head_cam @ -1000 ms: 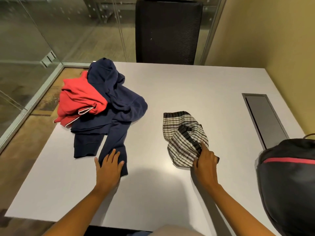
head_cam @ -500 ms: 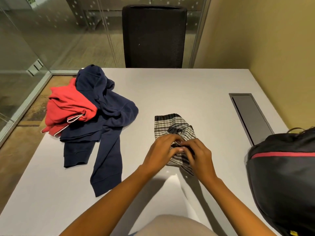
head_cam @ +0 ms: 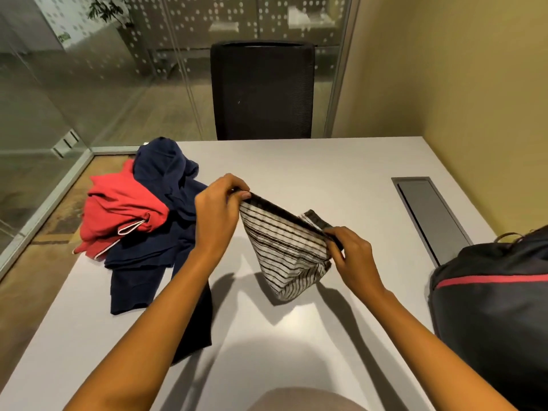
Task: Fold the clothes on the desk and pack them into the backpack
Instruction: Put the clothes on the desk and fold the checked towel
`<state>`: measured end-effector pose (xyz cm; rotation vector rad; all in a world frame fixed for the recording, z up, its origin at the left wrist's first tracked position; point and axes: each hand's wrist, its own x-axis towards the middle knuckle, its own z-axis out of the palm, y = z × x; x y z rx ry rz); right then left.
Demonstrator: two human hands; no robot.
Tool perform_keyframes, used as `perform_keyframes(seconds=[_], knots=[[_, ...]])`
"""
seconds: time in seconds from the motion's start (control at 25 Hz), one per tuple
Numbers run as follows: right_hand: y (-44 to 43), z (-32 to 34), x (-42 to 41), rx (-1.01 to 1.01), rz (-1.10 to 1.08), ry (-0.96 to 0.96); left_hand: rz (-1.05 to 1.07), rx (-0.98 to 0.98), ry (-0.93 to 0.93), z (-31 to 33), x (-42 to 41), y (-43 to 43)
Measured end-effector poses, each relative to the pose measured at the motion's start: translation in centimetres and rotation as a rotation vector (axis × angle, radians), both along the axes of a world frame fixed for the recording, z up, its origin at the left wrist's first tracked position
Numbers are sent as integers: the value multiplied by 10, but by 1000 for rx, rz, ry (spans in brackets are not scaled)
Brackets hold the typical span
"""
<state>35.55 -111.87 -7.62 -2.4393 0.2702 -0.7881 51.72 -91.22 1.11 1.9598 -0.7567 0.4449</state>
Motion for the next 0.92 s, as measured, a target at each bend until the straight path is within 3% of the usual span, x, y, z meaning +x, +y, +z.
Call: perform_keyframes(seconds=[0.36,0.6,0.72,0.92], knots=[[-78,35,50,-147,-102,75,235,-218,116,20,58,11],[-138,69,75,-254,-218,237,307,-138,350,25,112,0],[-158,107,88,-304,-304,205,297,-182,406,47,130,-21],[-188,190,98,-461,-396,1,239,-295,292,106,146,-55]])
